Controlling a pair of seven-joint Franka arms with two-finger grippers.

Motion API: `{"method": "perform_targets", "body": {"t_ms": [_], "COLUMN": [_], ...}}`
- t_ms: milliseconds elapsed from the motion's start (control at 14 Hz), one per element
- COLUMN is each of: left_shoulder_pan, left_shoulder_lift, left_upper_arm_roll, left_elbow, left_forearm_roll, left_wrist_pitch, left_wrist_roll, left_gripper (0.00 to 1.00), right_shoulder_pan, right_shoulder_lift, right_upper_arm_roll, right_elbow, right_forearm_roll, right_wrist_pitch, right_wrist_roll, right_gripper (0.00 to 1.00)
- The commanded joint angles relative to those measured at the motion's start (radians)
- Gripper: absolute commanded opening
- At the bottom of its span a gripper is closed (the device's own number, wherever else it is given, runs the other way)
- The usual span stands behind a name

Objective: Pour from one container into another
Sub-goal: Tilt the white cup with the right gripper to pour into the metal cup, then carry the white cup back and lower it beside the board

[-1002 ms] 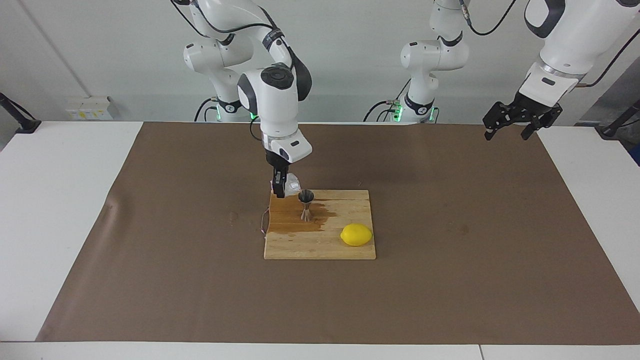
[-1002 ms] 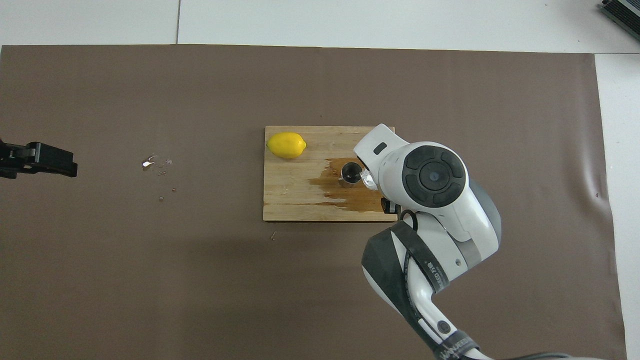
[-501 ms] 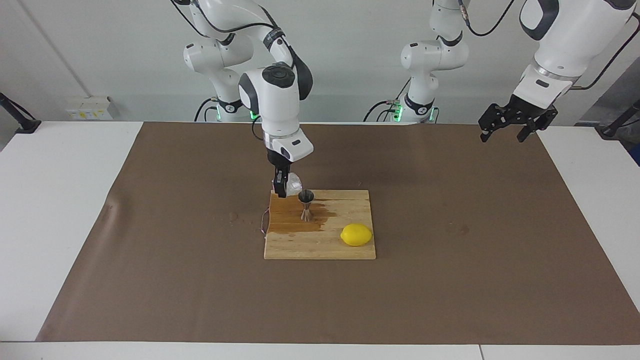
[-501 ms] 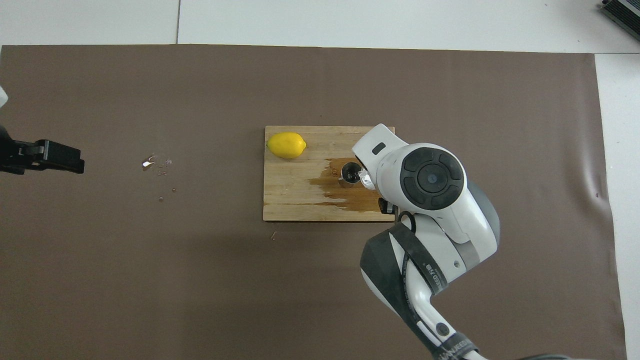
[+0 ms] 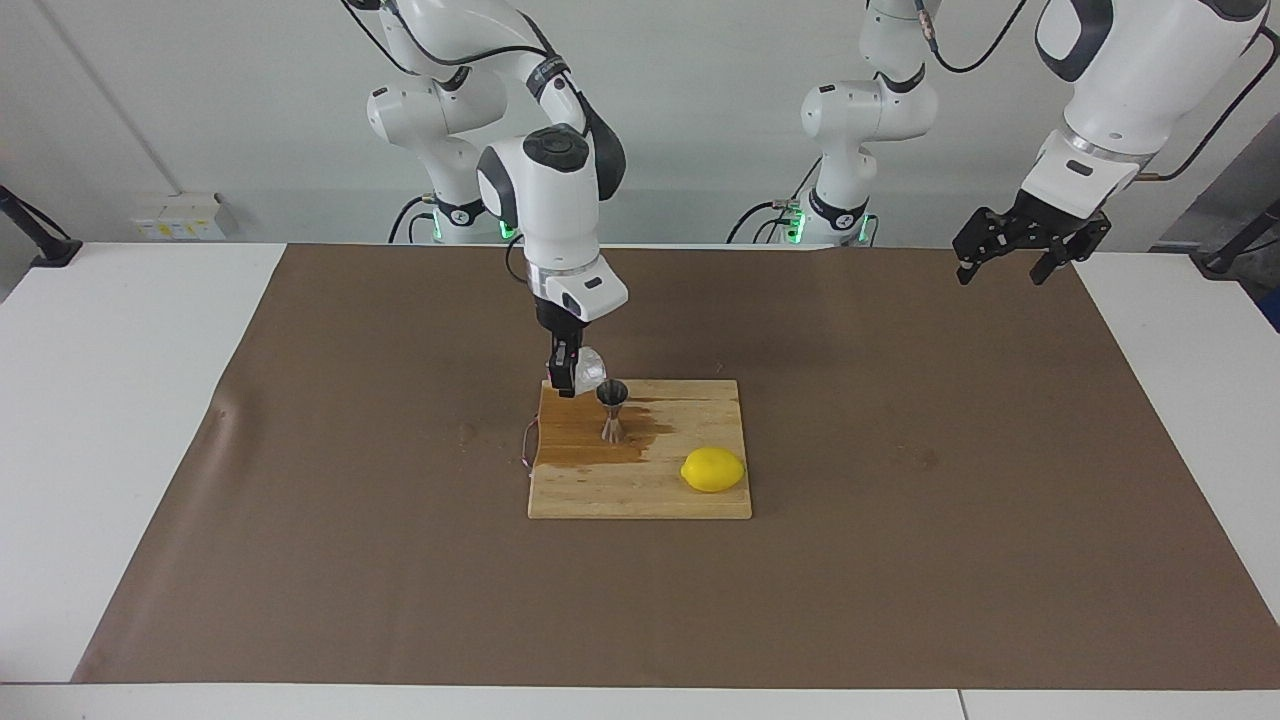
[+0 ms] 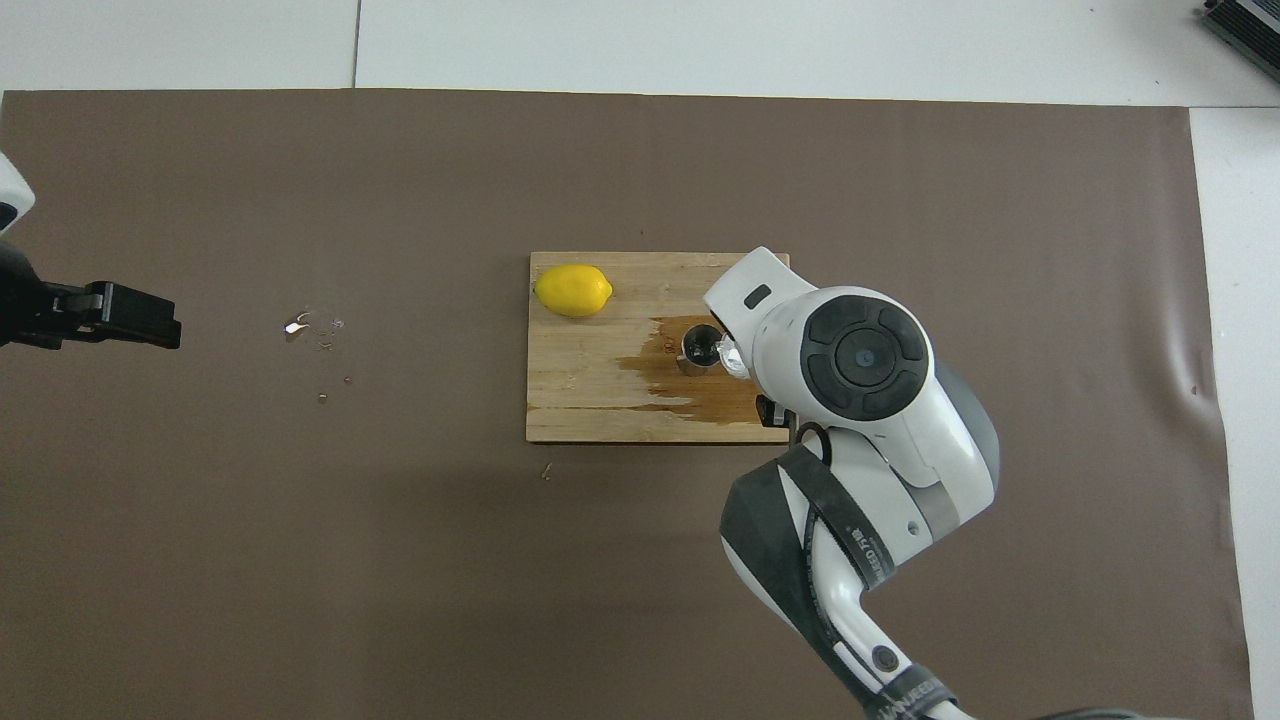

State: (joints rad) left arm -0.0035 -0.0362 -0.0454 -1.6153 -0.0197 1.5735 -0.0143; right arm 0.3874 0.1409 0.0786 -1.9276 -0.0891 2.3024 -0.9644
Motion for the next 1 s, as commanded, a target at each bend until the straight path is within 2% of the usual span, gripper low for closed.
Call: {"method": "perform_targets", "body": {"t_ms": [0,286,501,931], "left_shoulder_pan": [-0.001,-0.003,0.011,0.010], "left_shoulder_lift": [-0.016,-0.016,-0.016,-0.016], "left_upper_arm_roll": [-0.005,-0.005,-0.002,-0.002], "left_elbow": [-0.018,-0.017,-0.017,-0.017], "left_forearm_roll": [-0.006,-0.006,-0.006,-0.005], "left_wrist_pitch": [0.007,0.007,0.005,0.003], "left_wrist_roll": [-0.003,-0.003,-0.003,-0.003], "left_gripper": [1.00,1.00,1.00,1.00], "right_shoulder_pan": [-0.036,-0.143,-0.249,-0.464], "right_shoulder_lift": [-0.012,-0.029,-0.030,-0.035], "right_upper_arm_roll": [0.004,0.004,0.004,0.004], "right_elbow": [-0.008,-0.014,-0.027,-0.146], "right_forearm_roll": [0.110,0.329,0.576,0.918], "right_wrist_pitch": [0.025,0.022,0.011,-0.044], "right_wrist_roll": [-0.117,-0.429,-0.711,-1.182], "right_gripper": [0.13,0.14,0.14,0.13]}}
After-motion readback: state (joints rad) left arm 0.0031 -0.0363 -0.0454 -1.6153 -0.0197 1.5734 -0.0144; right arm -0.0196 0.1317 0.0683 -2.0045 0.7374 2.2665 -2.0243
